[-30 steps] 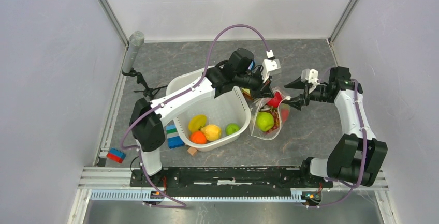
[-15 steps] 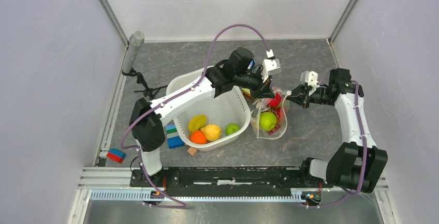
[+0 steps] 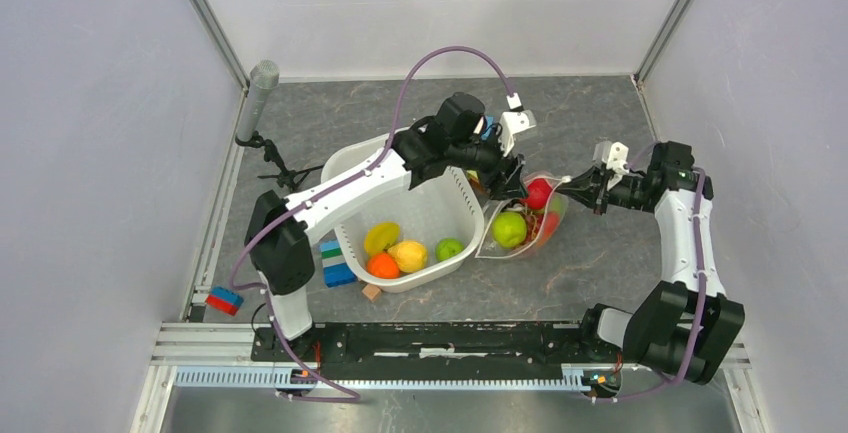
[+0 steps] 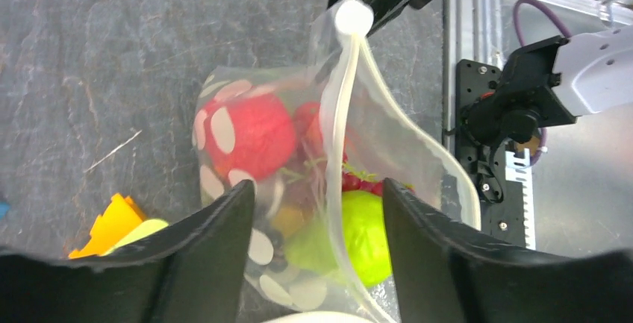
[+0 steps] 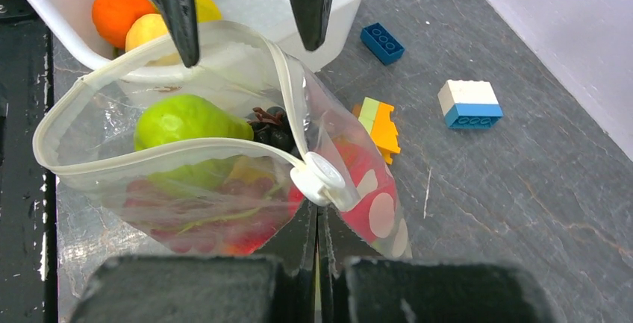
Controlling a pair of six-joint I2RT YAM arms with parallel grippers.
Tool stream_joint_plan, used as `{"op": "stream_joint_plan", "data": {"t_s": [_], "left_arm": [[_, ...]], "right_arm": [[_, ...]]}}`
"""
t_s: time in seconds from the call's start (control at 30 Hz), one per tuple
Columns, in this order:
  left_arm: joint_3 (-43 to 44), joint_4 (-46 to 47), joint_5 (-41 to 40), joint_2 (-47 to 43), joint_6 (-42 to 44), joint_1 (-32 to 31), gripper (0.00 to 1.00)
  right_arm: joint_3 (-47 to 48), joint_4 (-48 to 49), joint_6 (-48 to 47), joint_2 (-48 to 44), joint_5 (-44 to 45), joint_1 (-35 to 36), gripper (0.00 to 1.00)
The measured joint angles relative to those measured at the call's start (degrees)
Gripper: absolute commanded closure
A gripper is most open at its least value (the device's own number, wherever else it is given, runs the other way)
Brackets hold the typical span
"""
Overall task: Place the food in the zip-top bag and seal the zipper
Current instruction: Adjust the zipper food storage bag at the center of the board.
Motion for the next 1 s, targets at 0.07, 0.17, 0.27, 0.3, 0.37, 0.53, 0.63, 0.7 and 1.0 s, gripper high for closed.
{"op": "stream_joint_plan", "data": {"t_s": [0.07,0.17,0.27,0.3,0.37,0.53,0.63,0.7,1.0], "left_arm": [[-1.46,-0.17,-1.18,-1.01,-0.15,0.24,0.2],[-3.72,-0.31,-3.02,-2.6,-0.17,0.46,0.13],[-6.93,-0.57,-3.96,-4.85,-0.11,0.5,0.09],[-7.74,-0.72,-3.78,-5.42,-0.09,0.48,0.09],[-9.27,-0.72,-3.58,-6.38,-0.07,0.42,0.09],[-12.24,-0.76,-5.55,-7.32,-0.15,-0.61,0.17],[-14.56,-0.42,-8.7,-7.58,-0.33,-1.68,0.27],[-15.87,-0.48,-10.32,-7.76,-0.7,-2.19,0.42],[-15.82,-1.25,-14.36,-7.58,-2.45,-2.97,0.98]], "right_arm": [[0.0,0.0,0.07,0.31,-0.26,-0.57,1.0],[0.0,-0.02,0.28,0.87,-0.42,-1.38,1.0],[0.0,-0.04,0.46,1.38,-0.66,-2.32,1.0],[0.0,-0.07,0.46,1.55,-0.68,-2.51,1.0],[-0.09,-0.04,0.46,1.75,-0.7,-2.64,1.0],[-0.46,-0.11,0.46,1.75,-0.72,-2.86,1.0],[-0.46,-0.11,0.46,1.75,-0.72,-2.97,1.0],[-0.46,-0.11,0.46,1.75,-0.72,-2.97,1.0],[-0.44,-0.15,0.68,1.66,-0.68,-3.02,0.95]]}}
